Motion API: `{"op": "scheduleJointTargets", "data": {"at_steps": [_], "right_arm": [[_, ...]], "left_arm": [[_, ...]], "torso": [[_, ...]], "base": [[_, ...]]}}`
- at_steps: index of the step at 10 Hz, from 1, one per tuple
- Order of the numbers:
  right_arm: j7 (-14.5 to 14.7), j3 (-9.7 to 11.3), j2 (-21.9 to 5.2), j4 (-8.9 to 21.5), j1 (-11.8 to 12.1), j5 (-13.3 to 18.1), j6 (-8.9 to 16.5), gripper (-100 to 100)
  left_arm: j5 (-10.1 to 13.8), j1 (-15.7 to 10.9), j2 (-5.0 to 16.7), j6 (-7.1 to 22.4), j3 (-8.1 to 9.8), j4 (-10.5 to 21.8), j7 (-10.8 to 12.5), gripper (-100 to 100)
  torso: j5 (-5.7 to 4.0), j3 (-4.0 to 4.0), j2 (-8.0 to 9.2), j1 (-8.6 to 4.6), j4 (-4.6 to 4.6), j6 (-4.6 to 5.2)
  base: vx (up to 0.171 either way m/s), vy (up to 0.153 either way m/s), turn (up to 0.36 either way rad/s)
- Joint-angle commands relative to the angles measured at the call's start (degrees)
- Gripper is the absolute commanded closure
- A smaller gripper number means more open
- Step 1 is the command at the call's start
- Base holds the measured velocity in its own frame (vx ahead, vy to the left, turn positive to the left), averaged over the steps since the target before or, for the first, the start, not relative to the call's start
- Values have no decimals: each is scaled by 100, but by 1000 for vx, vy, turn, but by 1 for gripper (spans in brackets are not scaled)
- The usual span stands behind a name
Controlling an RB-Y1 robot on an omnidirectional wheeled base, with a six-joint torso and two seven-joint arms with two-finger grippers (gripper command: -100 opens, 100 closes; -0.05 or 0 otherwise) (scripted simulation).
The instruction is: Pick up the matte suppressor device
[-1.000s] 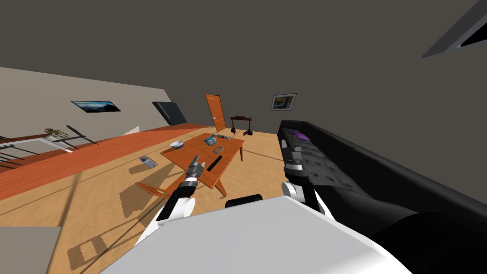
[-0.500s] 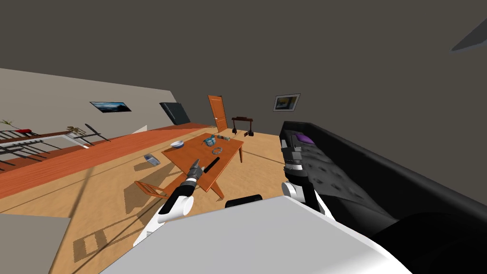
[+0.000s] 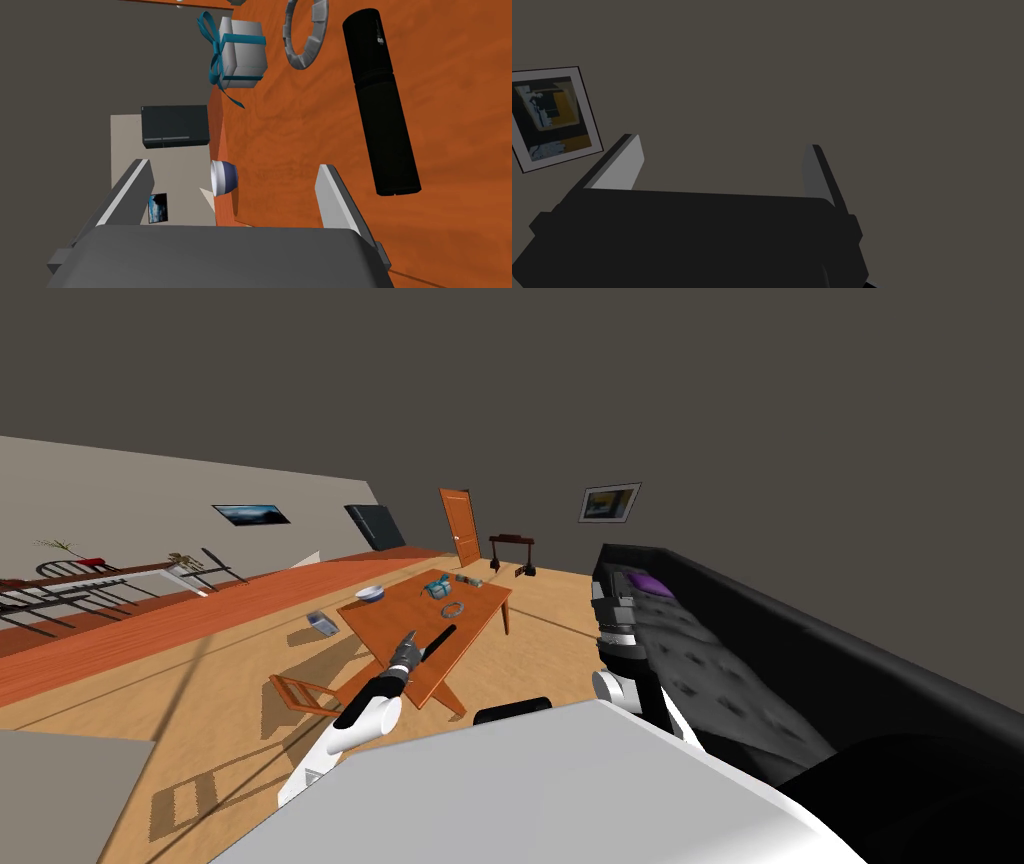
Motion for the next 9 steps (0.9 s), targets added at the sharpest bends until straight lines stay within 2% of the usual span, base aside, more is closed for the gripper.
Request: {"op": "scheduleJointTargets", "data": {"at_steps": [1, 2, 3, 4, 5, 8, 9], "right_arm": [[0, 0, 0, 0, 0, 0, 0, 0], [0, 0, 0, 0, 0, 0, 0, 0], [0, 0, 0, 0, 1, 0, 0, 0], [0, 0, 0, 0, 0, 0, 0, 0], [0, 0, 0, 0, 0, 0, 0, 0], [0, 0, 0, 0, 1, 0, 0, 0], [0, 0, 0, 0, 1, 0, 0, 0]], "left_arm": [[82, -84, 46, 214, 112, 284, 26, -100], [135, -162, 55, 411, 232, 433, 47, -100], [135, -162, 55, 427, 232, 475, 47, -100], [185, -239, 60, 636, 357, 667, 67, -100], [185, -239, 60, 636, 357, 667, 67, -100], [320, -457, 50, 1203, 751, 1202, 132, -100], [320, -457, 50, 1239, 751, 1232, 132, -100]], "torso": [[0, 0, 0, 0, 0, 0], [0, 4, 5, 0, 1, -2], [-1, -5, -10, -6, -1, -2], [0, -3, -5, 3, -1, -1], [2, 1, 0, 14, 0, -2], [1, -5, -9, 4, -2, -2], [0, -12, -22, 2, -4, -2]], "base": [[109, -100, 48], [169, -119, 92], [140, -89, 34], [123, -55, 50], [100, -40, 24], [168, -93, 71], [169, -66, 22]]}}
